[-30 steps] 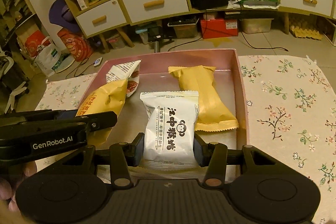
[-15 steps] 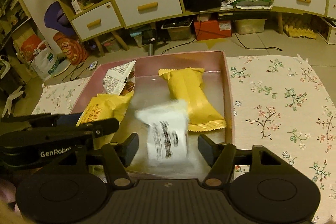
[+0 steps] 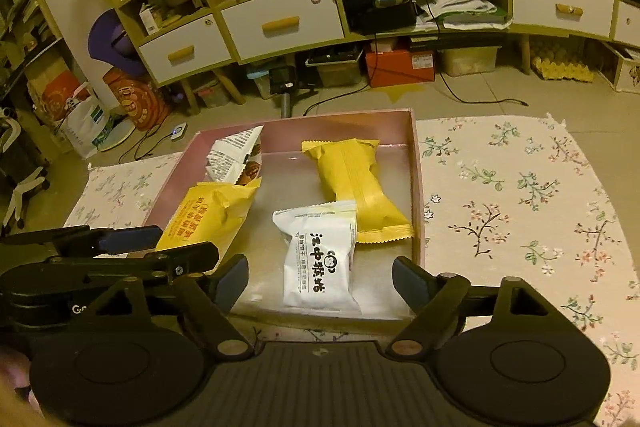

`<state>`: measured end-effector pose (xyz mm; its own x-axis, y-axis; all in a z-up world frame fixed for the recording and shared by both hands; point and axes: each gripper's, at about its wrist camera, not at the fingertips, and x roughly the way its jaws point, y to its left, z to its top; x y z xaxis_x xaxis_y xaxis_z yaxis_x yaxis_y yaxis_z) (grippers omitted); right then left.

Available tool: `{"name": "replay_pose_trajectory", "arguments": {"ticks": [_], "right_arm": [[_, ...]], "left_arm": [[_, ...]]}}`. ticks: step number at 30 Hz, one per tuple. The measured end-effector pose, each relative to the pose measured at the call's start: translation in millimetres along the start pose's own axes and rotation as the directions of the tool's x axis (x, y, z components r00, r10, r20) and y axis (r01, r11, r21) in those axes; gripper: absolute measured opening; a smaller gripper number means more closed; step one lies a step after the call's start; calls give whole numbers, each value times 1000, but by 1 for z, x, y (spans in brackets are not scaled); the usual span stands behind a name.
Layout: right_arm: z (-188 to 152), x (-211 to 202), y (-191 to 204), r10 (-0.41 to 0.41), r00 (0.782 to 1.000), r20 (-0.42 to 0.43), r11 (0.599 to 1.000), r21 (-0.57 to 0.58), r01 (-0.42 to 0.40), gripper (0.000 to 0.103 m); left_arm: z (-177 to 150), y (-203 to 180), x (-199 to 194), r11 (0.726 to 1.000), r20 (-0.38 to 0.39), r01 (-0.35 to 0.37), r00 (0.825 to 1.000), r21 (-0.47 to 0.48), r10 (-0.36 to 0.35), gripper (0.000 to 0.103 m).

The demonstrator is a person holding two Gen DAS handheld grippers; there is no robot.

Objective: Organize snacks
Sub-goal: 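Open both grippers to release the packs and withdraw toward the pile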

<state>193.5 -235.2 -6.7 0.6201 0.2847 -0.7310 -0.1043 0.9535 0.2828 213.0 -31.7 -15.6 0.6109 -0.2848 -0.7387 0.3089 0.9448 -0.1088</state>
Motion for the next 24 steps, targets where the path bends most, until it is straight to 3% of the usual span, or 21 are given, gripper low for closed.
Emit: {"name": "replay_pose_trajectory", "arguments": {"ticks": [7,15,24], "right_arm": [[-8,-15,2,-2,1000,13,1000,-15,2,59],[-26,-32,5,2,1000,11,1000,-18,-2,69],[-52,-51,11,0,1000,25,998,-57,2,72]], "left_arm": [[-13,-1,-18,1000,0,1,1000,7,-1,74],[-36,1,-39,1000,-5,6,1000,17,-6,91],[-73,15,-61,1000,-12,-15,1000,0,15,96]]}}
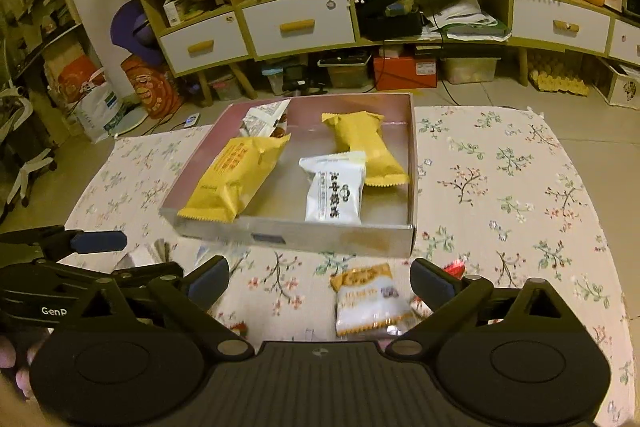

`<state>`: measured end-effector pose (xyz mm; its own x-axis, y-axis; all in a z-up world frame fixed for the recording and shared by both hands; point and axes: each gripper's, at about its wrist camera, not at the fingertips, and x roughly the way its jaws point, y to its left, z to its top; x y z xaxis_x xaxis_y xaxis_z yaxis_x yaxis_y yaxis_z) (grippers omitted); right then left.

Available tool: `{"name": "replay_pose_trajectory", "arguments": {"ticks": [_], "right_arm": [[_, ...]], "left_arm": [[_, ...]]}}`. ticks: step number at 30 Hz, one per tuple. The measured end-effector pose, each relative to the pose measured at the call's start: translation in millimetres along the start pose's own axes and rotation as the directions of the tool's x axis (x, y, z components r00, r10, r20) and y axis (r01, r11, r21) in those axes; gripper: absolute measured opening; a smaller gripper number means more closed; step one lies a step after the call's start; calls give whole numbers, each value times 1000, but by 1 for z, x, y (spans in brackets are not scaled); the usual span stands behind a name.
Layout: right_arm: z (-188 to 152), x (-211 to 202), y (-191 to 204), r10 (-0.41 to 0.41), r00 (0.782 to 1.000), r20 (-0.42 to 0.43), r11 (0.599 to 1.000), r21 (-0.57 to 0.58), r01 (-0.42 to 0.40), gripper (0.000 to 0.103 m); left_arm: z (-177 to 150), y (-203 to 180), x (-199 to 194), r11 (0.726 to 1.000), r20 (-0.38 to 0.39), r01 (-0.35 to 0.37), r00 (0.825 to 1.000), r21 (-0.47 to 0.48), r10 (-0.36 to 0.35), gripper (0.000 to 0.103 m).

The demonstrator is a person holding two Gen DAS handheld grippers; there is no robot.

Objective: Organize snacks
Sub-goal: 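Open both grippers to release the packs and withdraw toward the pile, then grasp the large yellow bag with the right gripper while the left grasps the red-label pastry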

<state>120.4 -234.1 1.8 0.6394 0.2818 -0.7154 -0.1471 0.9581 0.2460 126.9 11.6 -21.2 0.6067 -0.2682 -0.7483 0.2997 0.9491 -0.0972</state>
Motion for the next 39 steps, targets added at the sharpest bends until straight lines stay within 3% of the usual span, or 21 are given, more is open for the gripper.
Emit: {"name": "replay_pose_trajectory", "arguments": {"ticks": [6,15,28,31,39], "right_arm": [[-22,-8,2,-22,1000,7,1000,-13,22,74],[-60,-16,1,-54,998,11,998,-38,55,75],[-96,-21,1,-47,998,30,973,-223,53,75],[-101,-18,2,-63,998,15,965,-255,65,75],[-102,-12,-1,-68,998,7,969,-236,68,74]], "left_arm": [[-25,6,-11,999,4,-34,999,-7,34,96],[-67,20,-19,1000,38,3,999,-27,-2,96],[-90,16,-15,999,67,34,997,-4,-34,93],[-89,16,-14,999,72,39,997,-11,-38,86],[-90,21,-7,999,52,34,998,-35,-32,48]]}}
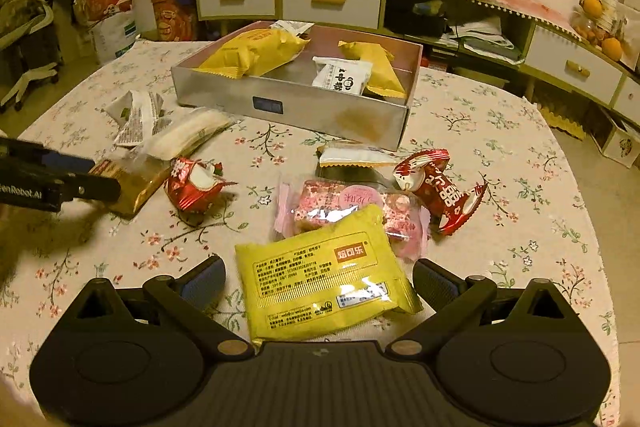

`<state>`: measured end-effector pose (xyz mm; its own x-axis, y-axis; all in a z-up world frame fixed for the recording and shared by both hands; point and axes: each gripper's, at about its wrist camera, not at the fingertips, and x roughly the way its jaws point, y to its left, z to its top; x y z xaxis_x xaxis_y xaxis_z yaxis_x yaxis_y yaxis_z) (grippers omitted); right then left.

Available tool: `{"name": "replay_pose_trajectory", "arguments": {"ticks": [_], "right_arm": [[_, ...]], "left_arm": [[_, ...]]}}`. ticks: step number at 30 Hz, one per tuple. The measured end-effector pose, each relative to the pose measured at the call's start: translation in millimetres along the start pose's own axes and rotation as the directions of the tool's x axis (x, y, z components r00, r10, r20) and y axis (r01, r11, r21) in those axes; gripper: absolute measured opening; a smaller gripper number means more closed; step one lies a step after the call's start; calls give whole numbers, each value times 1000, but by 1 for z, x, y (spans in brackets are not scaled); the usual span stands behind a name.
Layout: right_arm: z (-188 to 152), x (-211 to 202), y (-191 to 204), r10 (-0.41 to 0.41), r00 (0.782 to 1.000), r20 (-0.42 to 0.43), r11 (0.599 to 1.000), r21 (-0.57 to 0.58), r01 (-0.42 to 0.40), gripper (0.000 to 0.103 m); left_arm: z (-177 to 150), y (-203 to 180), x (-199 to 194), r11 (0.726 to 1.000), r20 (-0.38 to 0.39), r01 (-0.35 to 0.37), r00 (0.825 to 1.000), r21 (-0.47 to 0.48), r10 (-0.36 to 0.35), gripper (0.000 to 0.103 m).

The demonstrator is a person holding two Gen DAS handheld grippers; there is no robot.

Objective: Organize snacks
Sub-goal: 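Grasp the large yellow bag with the right gripper while the left grasps the red-label pastry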

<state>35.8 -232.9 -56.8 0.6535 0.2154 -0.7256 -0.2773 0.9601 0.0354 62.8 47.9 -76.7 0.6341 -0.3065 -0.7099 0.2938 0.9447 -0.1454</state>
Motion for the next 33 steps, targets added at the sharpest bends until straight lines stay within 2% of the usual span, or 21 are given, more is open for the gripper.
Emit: {"name": "replay_pose_trajectory", "arguments": {"ticks": [5,10,13,21,26,30,33], "right_arm": [[7,0,-6,14,1000,20,997,78,-15,74],[13,9,-13,-10,1000,15,985,173,8,72],[10,14,-13,-35,999,-20,989,146,37,70],[-4,0,-19,-50,997,-58,996,70,54,69],[-8,-12,-25,24,998,-50,997,68,-21,70],[-11,-8,-24,14,996,-86,998,62,-9,69],[-13,-4,-21,25,994,-104,998,51,-19,61]], "left_arm": [[0,1,-2,1000,-1,5,1000,-2,-5,33],[-1,1,-2,1000,-9,-11,1000,20,11,33],[-2,2,-3,999,-13,-15,1000,33,15,33],[-4,11,-7,998,-16,-37,999,52,38,35],[-4,9,-7,998,-18,-32,999,54,33,39],[-5,5,-7,996,-19,-40,999,74,41,40],[-6,3,-6,995,-19,-46,999,89,48,39]]}}
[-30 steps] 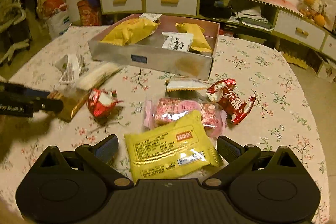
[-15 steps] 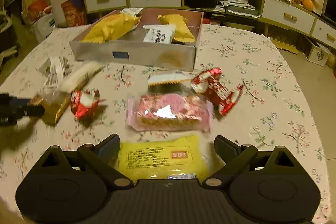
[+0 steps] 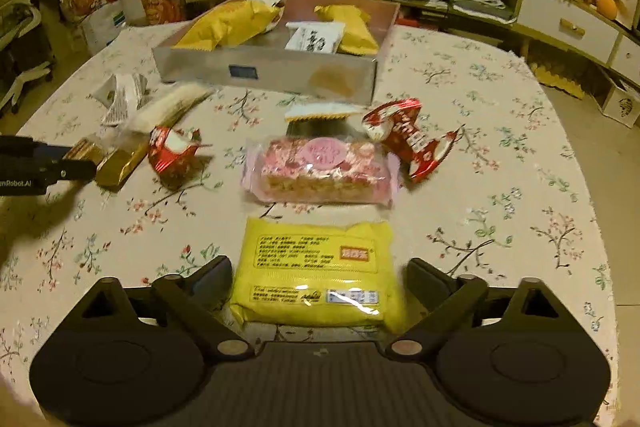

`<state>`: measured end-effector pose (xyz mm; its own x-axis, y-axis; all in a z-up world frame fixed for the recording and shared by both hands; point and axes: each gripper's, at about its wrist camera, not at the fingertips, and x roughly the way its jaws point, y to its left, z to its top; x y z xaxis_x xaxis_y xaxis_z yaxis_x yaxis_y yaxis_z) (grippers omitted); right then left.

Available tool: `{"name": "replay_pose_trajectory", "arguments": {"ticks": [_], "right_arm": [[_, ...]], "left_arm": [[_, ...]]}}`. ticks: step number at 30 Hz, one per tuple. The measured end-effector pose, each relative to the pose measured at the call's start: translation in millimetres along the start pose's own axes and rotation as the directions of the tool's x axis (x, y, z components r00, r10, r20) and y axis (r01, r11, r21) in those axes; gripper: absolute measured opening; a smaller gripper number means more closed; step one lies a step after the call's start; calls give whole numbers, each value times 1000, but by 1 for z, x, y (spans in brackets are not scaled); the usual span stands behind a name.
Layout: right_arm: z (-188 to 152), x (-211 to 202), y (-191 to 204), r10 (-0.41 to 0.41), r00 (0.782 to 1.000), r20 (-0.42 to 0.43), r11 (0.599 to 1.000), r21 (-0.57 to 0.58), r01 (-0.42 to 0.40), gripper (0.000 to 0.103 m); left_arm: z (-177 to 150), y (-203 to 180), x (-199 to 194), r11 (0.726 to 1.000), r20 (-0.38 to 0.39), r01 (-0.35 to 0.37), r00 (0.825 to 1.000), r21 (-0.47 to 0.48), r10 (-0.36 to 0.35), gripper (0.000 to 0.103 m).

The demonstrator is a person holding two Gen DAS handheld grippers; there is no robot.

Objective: Organize snacks
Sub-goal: 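Grasp the large yellow bag with the right gripper while the left grasps the red-label pastry, then lift both held snacks and carry them over the tray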

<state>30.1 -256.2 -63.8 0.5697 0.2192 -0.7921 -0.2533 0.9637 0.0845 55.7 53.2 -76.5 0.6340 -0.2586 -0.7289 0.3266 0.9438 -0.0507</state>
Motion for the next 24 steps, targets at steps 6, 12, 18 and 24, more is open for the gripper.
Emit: {"name": "replay_pose_trajectory", "arguments": {"ticks": [6,12,18,24], "right_arm": [[0,0,5,2,1000,7,1000,-29,-2,50],[-1,-3,8,4,1000,19,998,-62,-3,43],[4,-9,4,8,999,45,999,-39,-6,42],[14,-14,-1,4,997,78,1000,-6,-4,42]], "left_arm": [[1,0,-1,1000,-3,-8,1000,-3,8,32],[2,2,-2,1000,-2,0,1000,-17,0,32],[8,5,-11,999,26,15,1000,-28,-14,32],[18,4,-23,999,57,29,998,-34,-27,32]]}}
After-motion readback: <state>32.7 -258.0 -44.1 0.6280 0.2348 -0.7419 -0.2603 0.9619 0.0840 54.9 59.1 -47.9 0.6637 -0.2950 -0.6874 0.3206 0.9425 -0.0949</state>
